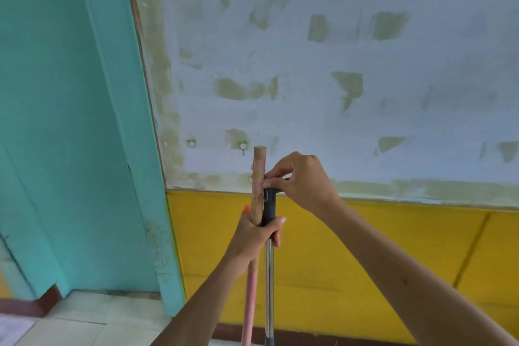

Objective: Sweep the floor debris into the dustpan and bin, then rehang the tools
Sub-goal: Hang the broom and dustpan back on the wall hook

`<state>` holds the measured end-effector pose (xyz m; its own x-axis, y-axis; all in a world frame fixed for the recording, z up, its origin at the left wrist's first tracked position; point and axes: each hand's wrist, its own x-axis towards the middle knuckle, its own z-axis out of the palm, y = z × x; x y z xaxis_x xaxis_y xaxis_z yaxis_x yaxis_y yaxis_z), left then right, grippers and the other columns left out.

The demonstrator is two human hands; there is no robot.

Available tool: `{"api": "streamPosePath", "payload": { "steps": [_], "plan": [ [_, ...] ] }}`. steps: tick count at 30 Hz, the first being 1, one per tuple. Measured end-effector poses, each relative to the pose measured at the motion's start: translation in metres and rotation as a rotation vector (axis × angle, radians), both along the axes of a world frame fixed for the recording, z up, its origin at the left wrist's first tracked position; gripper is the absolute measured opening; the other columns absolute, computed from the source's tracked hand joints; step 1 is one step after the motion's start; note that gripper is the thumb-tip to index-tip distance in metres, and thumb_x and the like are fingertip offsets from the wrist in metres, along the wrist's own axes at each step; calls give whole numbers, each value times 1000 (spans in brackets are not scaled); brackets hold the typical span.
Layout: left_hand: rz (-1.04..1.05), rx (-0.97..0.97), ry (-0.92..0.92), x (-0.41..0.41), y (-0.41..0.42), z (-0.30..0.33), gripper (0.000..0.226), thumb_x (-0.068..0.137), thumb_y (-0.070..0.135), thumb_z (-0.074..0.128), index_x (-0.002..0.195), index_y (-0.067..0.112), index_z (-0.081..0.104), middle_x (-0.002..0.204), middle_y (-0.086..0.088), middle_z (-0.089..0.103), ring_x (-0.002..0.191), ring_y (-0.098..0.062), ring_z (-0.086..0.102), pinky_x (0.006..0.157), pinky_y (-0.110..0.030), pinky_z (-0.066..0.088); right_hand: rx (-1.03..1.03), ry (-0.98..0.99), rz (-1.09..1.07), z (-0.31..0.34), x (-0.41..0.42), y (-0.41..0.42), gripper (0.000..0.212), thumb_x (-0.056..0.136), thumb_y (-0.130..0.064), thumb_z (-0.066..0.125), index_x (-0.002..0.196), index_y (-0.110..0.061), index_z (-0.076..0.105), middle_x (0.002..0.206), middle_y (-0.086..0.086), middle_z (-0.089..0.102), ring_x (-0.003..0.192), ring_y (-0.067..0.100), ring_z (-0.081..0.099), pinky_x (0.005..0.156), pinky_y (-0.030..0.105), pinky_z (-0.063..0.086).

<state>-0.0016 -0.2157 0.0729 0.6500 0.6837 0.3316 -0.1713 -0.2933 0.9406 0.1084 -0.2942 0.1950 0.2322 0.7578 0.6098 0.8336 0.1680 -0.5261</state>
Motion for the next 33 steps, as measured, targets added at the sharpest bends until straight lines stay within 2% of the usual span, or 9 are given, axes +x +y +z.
{"api": "streamPosePath", "payload": {
  "steps": [3, 5, 11, 15, 19, 25, 28, 30, 33],
  "plan": [
    [-71, -44, -20, 3, 28, 0, 26, 87, 15, 70, 66, 3, 62, 53, -17, 58, 51, -31, 60, 61, -39, 56, 15, -102, 25, -4, 10, 27, 3, 77, -21, 81, 75, -23, 80, 68, -23, 64, 87, 6, 62, 81, 29, 47],
    [-122, -62, 1, 2, 46, -1, 21, 86, 15, 71, 66, 10, 65, 55, -15, 60, 54, -32, 63, 63, -39, 58, -8, 0, 75, -5, 19, 41, 6, 80, -23, 78, 75, -25, 77, 74, -21, 68, 95, 2, 58, 83, 23, 42],
    [-286, -119, 75, -4, 101, -9, 13, 85, 8, 72, 72, 12, 69, 66, -14, 70, 72, -44, 68, 74, -44, 60, -231, 185, 374, 10, 33, 89, 10, 91, -11, 69, 84, -5, 70, 86, 6, 77, 86, 18, 71, 85, 31, 54],
    [-423, -94, 146, -5, 146, -15, 14, 85, 2, 69, 74, 10, 66, 68, -11, 71, 75, -38, 71, 75, -50, 59, -338, 427, 498, 6, 27, 120, 10, 96, -2, 59, 90, 4, 63, 80, 17, 62, 73, 20, 58, 74, 21, 47],
    [-507, -88, 126, -9, 192, -21, 12, 85, 9, 73, 80, 13, 63, 69, -7, 72, 74, -34, 72, 72, -37, 59, -155, 765, 508, 14, 26, 147, 9, 86, -10, 64, 80, -3, 64, 70, 8, 61, 69, 19, 62, 86, 34, 55],
    [-684, -103, 213, 4, 239, -33, 15, 85, 11, 74, 78, 13, 61, 70, -12, 71, 76, -31, 74, 74, -38, 58, -89, 1004, 462, 24, 20, 190, 14, 93, -19, 61, 82, -11, 59, 64, 3, 40, 53, 16, 34, 51, 25, 39],
    [-725, 94, 472, 8, 264, -32, 31, 83, 27, 75, 83, -1, 61, 87, -26, 71, 92, -29, 74, 85, -43, 57, -198, 894, 455, 25, 20, 207, 8, 98, -3, 52, 96, -10, 55, 75, 11, 61, 52, 18, 36, 53, 27, 38],
    [-647, 235, 667, 6, 286, -20, 28, 76, 39, 76, 90, 16, 74, 94, -2, 77, 94, -15, 72, 95, -45, 54, -274, 786, 385, 16, 16, 219, 14, 97, 6, 49, 100, -8, 54, 79, 12, 66, 53, 17, 36, 52, 25, 39],
    [-616, 86, 495, 0, 309, 7, 43, 80, 46, 75, 118, 29, 68, 112, 8, 76, 107, -8, 69, 96, -35, 54, -306, 800, 318, -8, 10, 236, 16, 97, 10, 49, 98, -5, 53, 80, 14, 66, 52, 16, 34, 50, 25, 35]
  ]
}}
